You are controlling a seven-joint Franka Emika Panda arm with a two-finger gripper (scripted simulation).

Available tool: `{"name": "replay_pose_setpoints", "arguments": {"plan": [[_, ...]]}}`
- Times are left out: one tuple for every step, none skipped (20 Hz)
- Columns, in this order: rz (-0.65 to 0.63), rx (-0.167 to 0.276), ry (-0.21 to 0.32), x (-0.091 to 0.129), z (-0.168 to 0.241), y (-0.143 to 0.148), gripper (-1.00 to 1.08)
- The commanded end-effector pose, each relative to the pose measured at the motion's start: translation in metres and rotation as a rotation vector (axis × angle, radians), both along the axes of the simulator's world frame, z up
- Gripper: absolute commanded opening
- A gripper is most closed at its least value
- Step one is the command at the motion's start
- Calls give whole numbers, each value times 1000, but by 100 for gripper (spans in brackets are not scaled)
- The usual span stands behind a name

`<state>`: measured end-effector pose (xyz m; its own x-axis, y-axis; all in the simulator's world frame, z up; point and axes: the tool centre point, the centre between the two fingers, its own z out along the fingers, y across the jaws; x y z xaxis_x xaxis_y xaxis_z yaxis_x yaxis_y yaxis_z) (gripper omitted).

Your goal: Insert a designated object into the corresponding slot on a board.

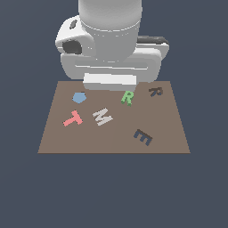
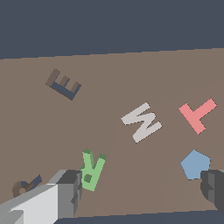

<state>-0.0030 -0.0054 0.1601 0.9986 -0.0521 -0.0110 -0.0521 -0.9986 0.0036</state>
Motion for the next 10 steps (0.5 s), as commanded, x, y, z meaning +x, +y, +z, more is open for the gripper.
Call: {"name": "replay_pose_setpoints", "arguments": {"plan": [[0, 0, 0, 0, 0, 0, 100], [-1, 0, 0, 0, 0, 0, 100], [-2, 0, 0, 0, -1, 0, 100], [-5, 0, 0, -1, -2, 1, 100], [-9, 0, 0, -2, -3, 1, 100], [-14, 0, 0, -3, -4, 2, 100], [-20, 0, -1, -4, -6, 3, 100], [-27, 0, -1, -5, -8, 4, 100], [-36, 0, -1, -7, -11, 5, 100], [-45, 0, -1, -8, -14, 6, 100]]}}
